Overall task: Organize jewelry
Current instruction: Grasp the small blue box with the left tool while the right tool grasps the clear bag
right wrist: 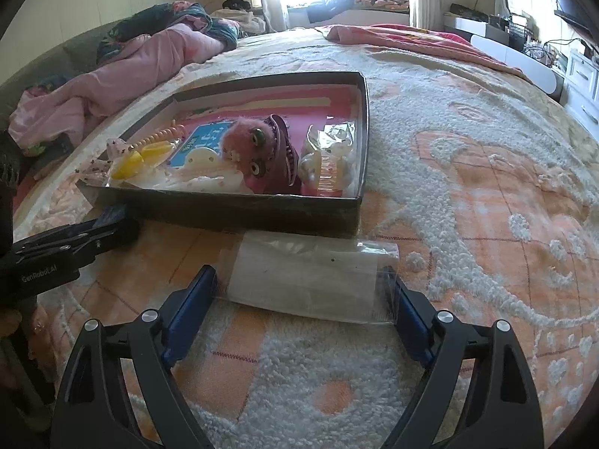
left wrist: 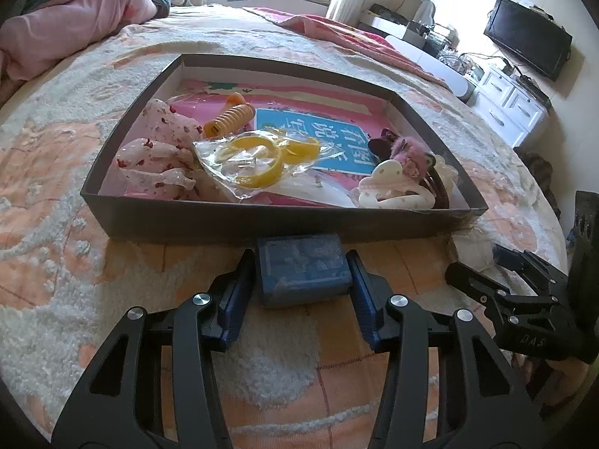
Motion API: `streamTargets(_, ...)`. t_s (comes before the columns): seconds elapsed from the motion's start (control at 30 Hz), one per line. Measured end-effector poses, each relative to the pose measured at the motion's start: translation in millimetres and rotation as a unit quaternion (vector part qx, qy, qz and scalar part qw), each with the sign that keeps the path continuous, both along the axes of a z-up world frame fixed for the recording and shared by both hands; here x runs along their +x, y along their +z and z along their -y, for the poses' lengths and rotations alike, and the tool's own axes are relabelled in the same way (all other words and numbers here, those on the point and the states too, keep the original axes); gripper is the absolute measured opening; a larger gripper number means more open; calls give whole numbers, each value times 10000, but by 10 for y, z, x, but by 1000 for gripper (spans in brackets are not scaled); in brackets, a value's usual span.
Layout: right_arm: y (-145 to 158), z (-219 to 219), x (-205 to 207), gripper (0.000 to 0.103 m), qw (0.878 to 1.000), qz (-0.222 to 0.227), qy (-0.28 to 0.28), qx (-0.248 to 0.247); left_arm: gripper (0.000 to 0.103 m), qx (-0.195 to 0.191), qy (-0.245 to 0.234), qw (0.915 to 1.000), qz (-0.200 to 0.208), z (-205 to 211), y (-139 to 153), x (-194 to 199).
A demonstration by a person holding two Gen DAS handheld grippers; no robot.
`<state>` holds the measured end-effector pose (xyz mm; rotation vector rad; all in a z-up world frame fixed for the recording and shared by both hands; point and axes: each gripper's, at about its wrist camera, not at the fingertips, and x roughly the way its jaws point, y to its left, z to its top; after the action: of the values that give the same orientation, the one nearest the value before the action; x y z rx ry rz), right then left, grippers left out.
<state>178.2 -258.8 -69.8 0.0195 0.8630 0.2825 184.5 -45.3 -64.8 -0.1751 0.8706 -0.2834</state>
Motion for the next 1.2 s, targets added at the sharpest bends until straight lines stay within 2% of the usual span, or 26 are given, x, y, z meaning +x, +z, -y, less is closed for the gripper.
streamTargets(0.33, 69, 0, -232, 85, 9998, 92, 162, 54, 40, -28, -65, 10000, 57, -36, 37, -150)
streamTargets(0.63, 220, -184, -394, 85, 9984, 244, 506, 108, 40, -23, -43, 9998, 177, -141, 141, -259)
streamTargets(1.2, 479, -388, -193, 85, 9961, 569, 668, 79, 40, -159, 238, 9981, 549, -373, 466, -106)
